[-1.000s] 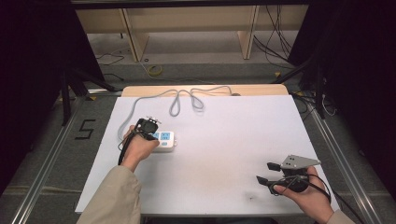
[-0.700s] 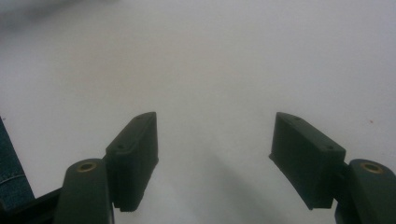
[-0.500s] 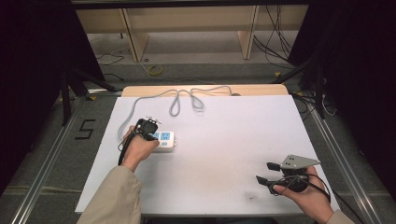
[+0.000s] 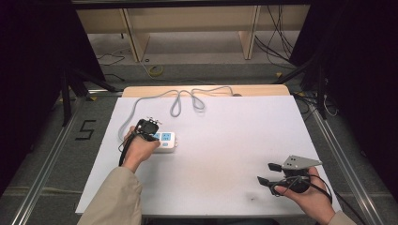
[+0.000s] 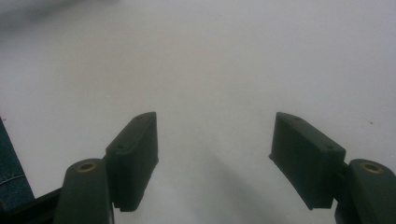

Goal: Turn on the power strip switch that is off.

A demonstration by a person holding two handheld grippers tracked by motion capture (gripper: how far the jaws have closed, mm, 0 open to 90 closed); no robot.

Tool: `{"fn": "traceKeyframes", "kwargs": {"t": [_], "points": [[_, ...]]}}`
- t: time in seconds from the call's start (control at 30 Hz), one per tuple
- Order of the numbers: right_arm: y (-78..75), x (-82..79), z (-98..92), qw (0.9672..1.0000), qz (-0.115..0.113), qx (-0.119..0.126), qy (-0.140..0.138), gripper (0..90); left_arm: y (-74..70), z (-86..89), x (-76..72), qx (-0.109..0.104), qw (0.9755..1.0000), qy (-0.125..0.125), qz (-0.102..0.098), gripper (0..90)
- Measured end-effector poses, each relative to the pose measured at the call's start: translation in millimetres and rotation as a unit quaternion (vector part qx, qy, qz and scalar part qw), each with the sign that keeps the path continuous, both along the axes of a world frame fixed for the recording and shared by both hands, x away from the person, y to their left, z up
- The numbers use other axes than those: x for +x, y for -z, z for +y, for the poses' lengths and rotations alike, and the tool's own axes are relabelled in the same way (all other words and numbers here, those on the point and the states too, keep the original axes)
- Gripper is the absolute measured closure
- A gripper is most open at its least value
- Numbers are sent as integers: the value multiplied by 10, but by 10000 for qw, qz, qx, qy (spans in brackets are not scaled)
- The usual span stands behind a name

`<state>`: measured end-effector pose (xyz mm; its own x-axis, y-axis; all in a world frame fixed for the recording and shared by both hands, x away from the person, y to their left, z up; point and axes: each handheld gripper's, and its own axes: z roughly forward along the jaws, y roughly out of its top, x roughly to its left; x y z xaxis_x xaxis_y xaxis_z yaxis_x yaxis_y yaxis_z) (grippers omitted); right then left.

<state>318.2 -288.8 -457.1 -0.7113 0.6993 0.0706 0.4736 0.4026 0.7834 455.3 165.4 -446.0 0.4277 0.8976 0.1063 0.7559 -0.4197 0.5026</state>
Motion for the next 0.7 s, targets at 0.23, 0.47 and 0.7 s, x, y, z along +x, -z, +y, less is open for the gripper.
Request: {"fn": "traceKeyframes", "kwargs": {"t": [0.23, 0.47, 0.7], "points": [[0, 3, 3, 10000, 2, 0, -10, 322, -5, 32, 6, -51, 10000, -56, 1, 899], [-2, 5, 2, 10000, -4, 15, 5, 322, -10, 68, 7, -65, 9998, -168, -67, 862], [1, 8, 7, 10000, 0, 6, -6, 322, -67, 104, -17, -191, 9994, -193, -222, 806]]}}
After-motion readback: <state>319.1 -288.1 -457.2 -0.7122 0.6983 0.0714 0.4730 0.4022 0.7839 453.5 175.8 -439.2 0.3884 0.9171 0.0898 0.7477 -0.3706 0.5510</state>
